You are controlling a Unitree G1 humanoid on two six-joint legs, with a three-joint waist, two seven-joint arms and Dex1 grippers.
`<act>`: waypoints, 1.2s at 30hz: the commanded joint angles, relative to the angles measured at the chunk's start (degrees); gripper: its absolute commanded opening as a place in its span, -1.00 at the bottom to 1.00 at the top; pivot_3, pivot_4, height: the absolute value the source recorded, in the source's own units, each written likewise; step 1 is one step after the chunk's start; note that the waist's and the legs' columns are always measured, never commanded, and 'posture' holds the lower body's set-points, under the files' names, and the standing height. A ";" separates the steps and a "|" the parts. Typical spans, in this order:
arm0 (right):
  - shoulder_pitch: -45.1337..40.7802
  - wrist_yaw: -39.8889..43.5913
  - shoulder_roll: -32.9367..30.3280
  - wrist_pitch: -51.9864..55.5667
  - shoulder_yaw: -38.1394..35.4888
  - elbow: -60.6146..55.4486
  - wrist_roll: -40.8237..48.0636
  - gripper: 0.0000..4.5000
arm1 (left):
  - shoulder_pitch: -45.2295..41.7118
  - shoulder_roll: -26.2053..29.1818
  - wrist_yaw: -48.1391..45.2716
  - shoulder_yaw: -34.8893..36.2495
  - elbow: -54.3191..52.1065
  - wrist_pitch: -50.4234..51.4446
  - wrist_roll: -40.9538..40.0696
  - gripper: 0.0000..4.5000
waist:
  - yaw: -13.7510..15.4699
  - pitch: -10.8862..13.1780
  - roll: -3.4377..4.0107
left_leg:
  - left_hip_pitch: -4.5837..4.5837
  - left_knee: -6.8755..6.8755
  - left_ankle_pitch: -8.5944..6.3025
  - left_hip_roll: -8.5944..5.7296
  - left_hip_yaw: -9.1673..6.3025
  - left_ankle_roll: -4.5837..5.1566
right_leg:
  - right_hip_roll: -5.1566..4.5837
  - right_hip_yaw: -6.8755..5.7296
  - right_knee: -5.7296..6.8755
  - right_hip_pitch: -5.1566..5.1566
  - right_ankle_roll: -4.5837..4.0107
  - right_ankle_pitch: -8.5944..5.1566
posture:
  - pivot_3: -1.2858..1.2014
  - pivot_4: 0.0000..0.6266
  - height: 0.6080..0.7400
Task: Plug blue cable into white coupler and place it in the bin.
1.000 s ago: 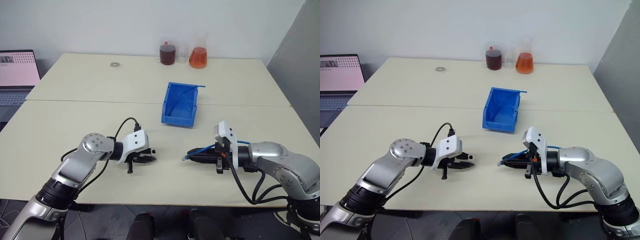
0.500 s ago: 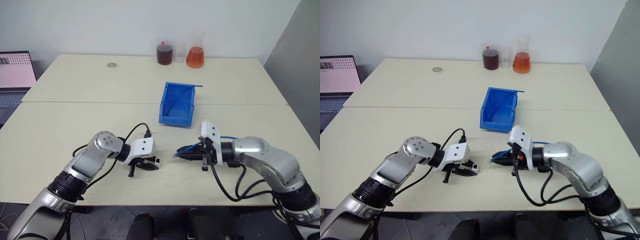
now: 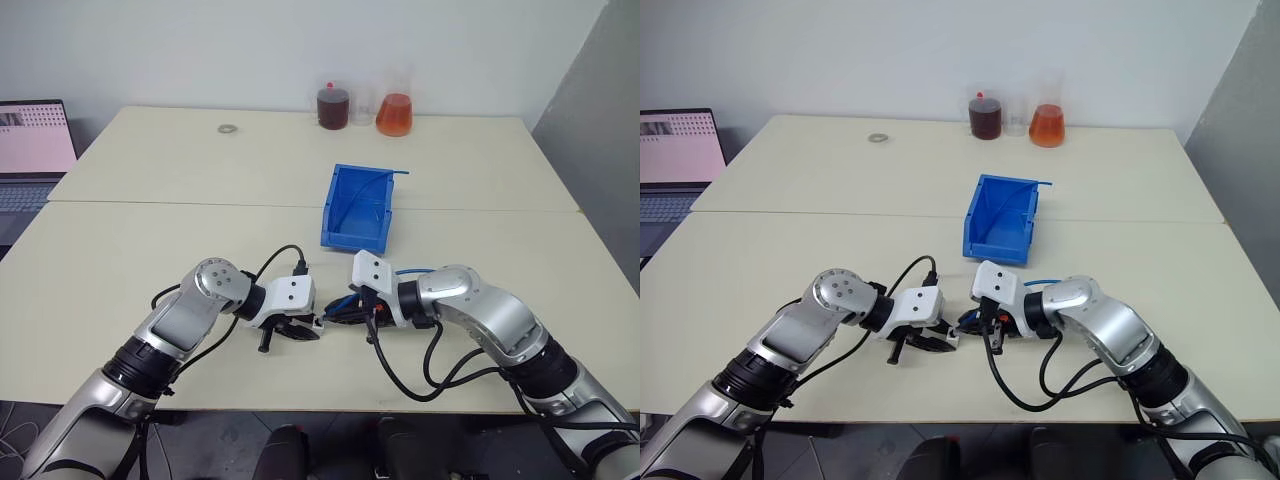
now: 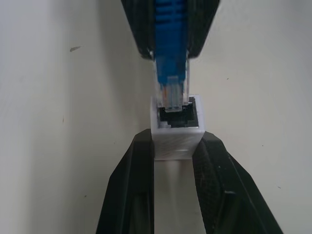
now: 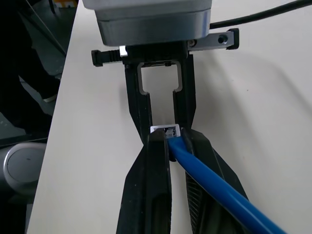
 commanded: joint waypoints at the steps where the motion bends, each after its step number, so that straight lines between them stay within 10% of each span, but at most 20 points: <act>1: -0.74 0.99 0.66 -0.70 0.40 -0.82 -0.75 -0.95 | 0.45 -0.29 -0.19 -0.09 0.55 0.19 0.43 -0.67 | 0.00 0.00 0.00 | 0.00 0.00 0.00 0.00 0.00 0.00 | 0.00 0.01 0.01 0.00 0.00 0.00 | 0.03 -0.52 1.00; 36: -9.01 8.50 -0.06 6.86 9.63 -0.80 -7.73 -0.95 | 0.50 -1.76 1.72 -0.89 2.62 0.43 3.65 -0.67 | 0.04 -0.28 0.18 | 0.44 0.01 0.00 -0.01 0.01 0.01 | 0.00 -0.01 0.08 0.35 0.00 0.01 | 0.03 -0.52 1.00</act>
